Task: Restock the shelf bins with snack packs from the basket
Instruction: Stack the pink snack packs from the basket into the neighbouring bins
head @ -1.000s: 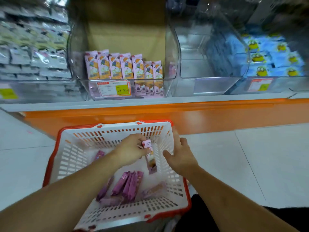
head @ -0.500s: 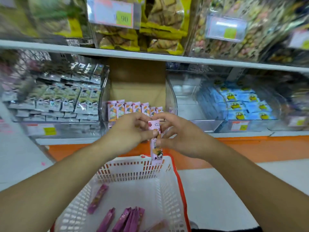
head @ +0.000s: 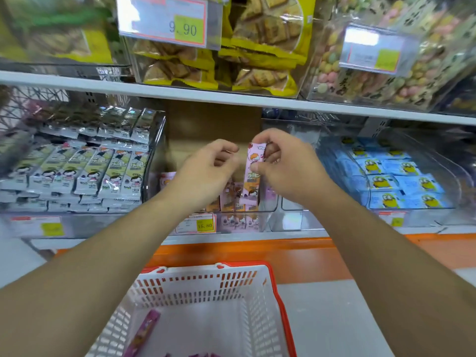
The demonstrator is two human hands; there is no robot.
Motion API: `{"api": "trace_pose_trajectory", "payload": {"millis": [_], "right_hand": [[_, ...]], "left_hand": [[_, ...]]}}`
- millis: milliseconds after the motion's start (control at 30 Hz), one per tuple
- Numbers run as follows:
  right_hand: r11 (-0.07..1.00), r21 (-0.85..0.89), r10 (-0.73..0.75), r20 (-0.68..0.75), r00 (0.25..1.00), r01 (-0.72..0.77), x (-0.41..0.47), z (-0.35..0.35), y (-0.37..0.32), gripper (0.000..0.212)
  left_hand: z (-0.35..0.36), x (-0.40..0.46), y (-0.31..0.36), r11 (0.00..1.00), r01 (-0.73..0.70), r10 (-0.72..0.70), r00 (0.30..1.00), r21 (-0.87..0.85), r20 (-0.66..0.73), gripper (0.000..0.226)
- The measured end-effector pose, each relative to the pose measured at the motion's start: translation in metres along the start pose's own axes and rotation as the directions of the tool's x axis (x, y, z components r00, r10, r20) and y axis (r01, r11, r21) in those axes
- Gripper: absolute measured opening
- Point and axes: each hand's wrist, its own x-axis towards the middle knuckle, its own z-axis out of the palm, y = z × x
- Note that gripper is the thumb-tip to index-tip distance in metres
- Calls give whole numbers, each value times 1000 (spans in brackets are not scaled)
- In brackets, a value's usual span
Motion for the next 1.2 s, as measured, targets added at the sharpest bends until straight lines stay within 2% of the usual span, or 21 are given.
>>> {"api": "trace_pose_trajectory", "payload": {"millis": [67, 133, 233, 500, 833, 933, 1033, 1133, 1200], "right_hand": [[993, -117, -13, 36, 999, 18, 11, 3, 7, 33], [967, -250, -20, 89, 996, 42, 20, 9, 12, 34], [927, -367, -19, 156, 988, 76, 29, 22, 19, 39], [815, -546, -57, 261, 964, 196, 33, 44, 28, 46], [657, -713, -26, 303, 953, 245, 27, 46, 21, 48], [679, -687, -52, 308, 950, 260, 26, 44, 23, 58], [773, -591, -102, 241, 965, 229, 22, 39, 24, 66], [871, -446, -168, 120, 978, 204, 12, 30, 24, 54], [898, -371, -236, 45, 971, 235, -1, 21, 23, 43]], "left_hand": [[-3, 6, -17, 965, -71, 54, 996, 251, 75, 29], [-3, 7, -36, 868, -180, 112, 979, 463, 172, 33], [-7, 6, -53, 786, -230, 91, 961, 574, 261, 35], [-10, 4, -60, 813, -267, 141, 953, 517, 269, 37], [-12, -1, -61, 776, -223, 54, 955, 590, 291, 46], [-12, -5, -56, 791, -233, 74, 954, 566, 289, 47], [-16, -11, -45, 837, -292, 212, 953, 463, 217, 42], [-19, -23, -31, 880, -295, 263, 955, 374, 134, 35], [-20, -35, -24, 884, -314, 291, 950, 348, 117, 28]]}}
